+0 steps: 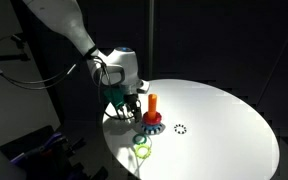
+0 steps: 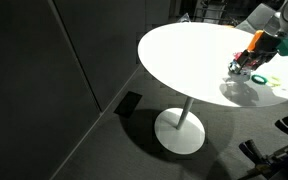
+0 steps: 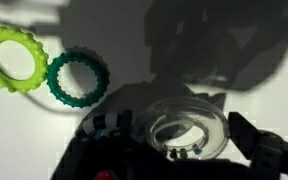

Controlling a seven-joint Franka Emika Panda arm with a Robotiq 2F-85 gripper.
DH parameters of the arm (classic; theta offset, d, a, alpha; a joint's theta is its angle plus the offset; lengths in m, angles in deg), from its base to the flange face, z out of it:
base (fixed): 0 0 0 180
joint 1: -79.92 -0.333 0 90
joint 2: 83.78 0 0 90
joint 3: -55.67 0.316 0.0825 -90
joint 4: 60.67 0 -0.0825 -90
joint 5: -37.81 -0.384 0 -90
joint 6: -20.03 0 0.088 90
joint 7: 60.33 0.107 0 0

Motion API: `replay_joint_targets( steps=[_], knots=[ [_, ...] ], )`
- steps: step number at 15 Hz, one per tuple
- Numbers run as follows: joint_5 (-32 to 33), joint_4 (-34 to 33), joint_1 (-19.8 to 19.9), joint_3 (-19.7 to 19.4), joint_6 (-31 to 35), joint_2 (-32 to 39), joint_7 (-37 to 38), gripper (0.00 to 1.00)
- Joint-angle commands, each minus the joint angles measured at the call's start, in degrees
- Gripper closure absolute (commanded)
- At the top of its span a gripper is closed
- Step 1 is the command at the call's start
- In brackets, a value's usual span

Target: Pick up the clear ring from the ring holder and put it on the table

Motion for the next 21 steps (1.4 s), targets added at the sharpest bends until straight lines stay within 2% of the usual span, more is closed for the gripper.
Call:
replay_joint_targets(
  steps=[1, 3, 10, 21],
  knots=[
    [2.0, -3.0, 1.6, 0.8, -2.8, 2.0, 0.4, 0.32],
    [2.5, -3.5, 1.7, 0.7, -3.4, 2.5, 0.5, 0.02],
    [5.3, -3.4, 1.5, -0.2, -5.8, 1.1, 1.0, 0.0],
    [11.4, -2.9, 1.2, -2.2, -15.5, -5.3, 2.5, 0.0]
  ],
)
